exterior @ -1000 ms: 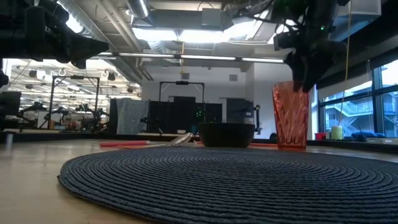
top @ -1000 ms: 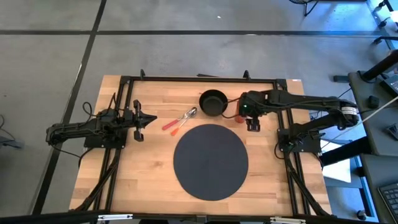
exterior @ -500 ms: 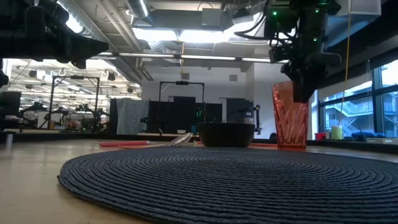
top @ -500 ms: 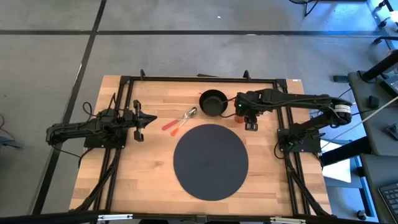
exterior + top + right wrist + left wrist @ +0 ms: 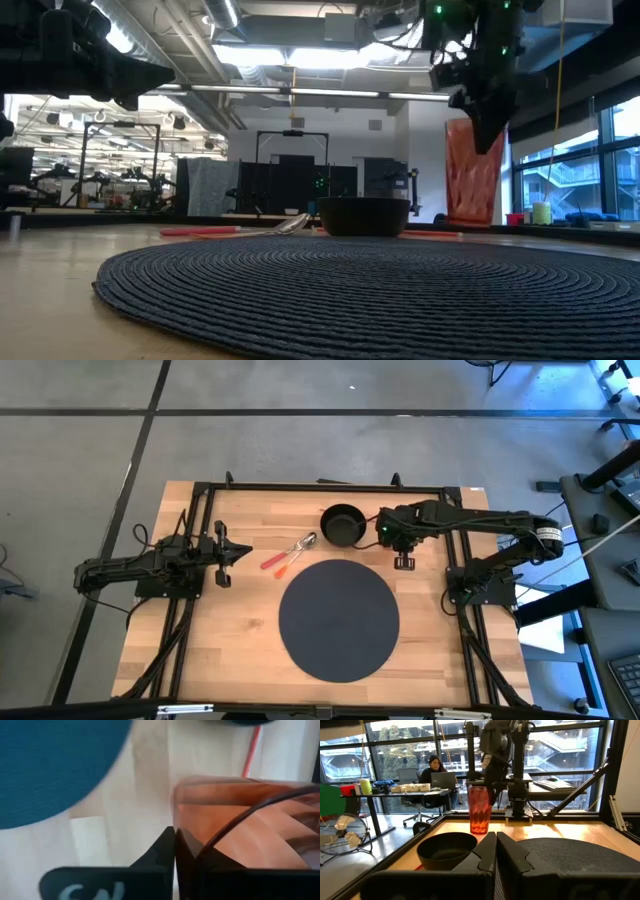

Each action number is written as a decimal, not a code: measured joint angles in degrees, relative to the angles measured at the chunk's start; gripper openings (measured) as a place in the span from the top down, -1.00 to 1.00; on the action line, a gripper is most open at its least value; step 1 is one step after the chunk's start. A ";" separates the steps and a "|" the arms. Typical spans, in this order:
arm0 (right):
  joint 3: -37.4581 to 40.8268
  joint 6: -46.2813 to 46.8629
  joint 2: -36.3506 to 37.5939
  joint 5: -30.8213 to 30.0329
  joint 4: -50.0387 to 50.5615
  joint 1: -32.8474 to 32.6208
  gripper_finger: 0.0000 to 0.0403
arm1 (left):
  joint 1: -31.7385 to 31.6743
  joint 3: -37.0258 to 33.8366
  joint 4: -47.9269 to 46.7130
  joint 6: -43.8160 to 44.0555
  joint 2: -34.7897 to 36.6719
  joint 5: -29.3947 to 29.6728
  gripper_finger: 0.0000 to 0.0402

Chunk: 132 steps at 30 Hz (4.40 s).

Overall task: Pick & Place Utensil
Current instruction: Put the cup on the mat, then put the bowl in the center of the mat

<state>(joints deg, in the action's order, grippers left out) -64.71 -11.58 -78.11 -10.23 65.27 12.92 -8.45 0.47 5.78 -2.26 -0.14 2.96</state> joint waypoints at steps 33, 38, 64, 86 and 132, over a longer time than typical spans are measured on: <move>-7.27 14.15 -12.56 9.26 -1.18 -28.58 0.93 | 0.00 0.00 -0.45 0.59 0.00 0.01 0.98; -7.35 14.18 -13.77 9.83 -1.36 -28.53 0.91 | -0.02 0.00 -0.45 0.61 0.00 0.01 0.98; -24.17 14.70 -13.75 6.83 13.80 -28.41 0.00 | -0.01 0.00 -0.43 1.60 0.00 0.02 0.98; 9.04 0.33 41.82 10.48 -40.40 -24.05 0.92 | -0.02 0.00 -0.43 0.07 0.00 0.24 0.96; 56.78 5.61 71.56 17.36 -74.97 -21.20 0.98 | 0.04 0.00 2.62 7.49 0.00 0.55 0.98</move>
<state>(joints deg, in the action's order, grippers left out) -7.92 -5.97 -6.55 7.14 -9.70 -8.27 -8.40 0.47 8.39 5.23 -0.14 3.51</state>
